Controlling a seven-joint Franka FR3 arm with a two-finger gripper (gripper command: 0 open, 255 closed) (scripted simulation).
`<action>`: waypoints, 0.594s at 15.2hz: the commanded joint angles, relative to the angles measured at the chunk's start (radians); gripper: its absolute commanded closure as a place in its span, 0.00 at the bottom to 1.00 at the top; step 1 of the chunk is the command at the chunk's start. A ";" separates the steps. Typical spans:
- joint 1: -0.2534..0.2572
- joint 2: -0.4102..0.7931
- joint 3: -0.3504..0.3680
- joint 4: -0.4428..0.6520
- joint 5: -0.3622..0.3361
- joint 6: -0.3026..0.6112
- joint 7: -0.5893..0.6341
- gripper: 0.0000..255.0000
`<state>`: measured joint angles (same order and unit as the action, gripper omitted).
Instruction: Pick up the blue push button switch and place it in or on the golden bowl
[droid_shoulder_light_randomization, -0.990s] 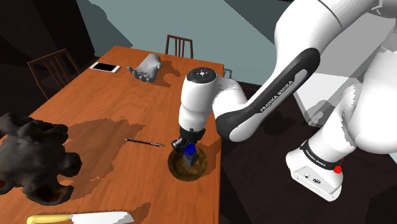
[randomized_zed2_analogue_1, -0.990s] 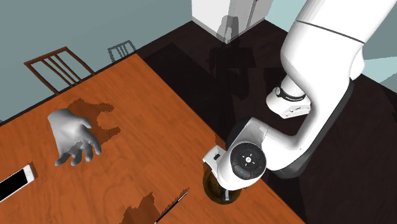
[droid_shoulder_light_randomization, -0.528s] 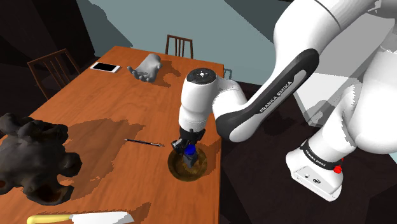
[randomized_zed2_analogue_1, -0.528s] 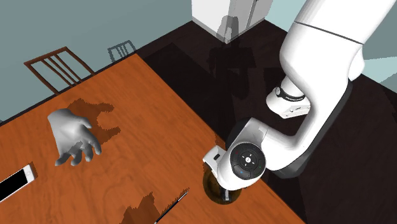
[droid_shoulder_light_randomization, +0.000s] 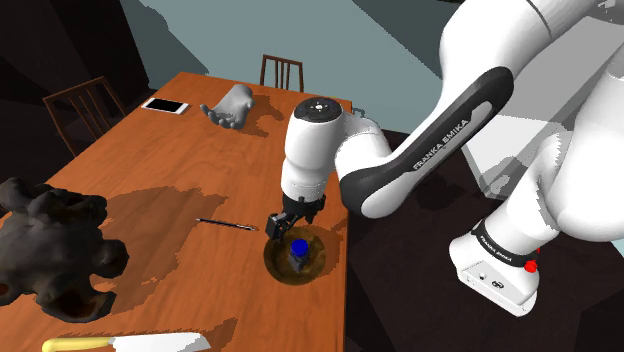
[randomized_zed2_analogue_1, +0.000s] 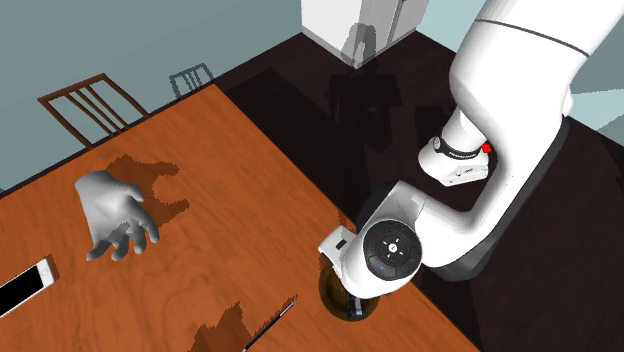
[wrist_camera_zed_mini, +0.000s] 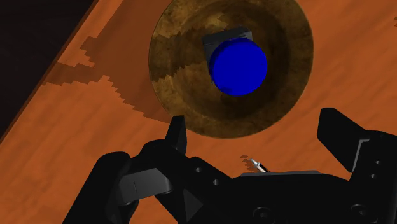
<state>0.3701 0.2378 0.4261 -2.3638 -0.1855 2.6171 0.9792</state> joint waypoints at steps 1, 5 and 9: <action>-0.018 -0.061 0.026 -0.004 0.053 -0.051 -0.035 0.00; -0.022 -0.087 0.033 -0.003 0.076 -0.075 -0.051 0.00; -0.022 -0.087 0.033 -0.003 0.075 -0.075 -0.051 0.00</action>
<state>0.3482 0.1510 0.4593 -2.3666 -0.1102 2.5422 0.9281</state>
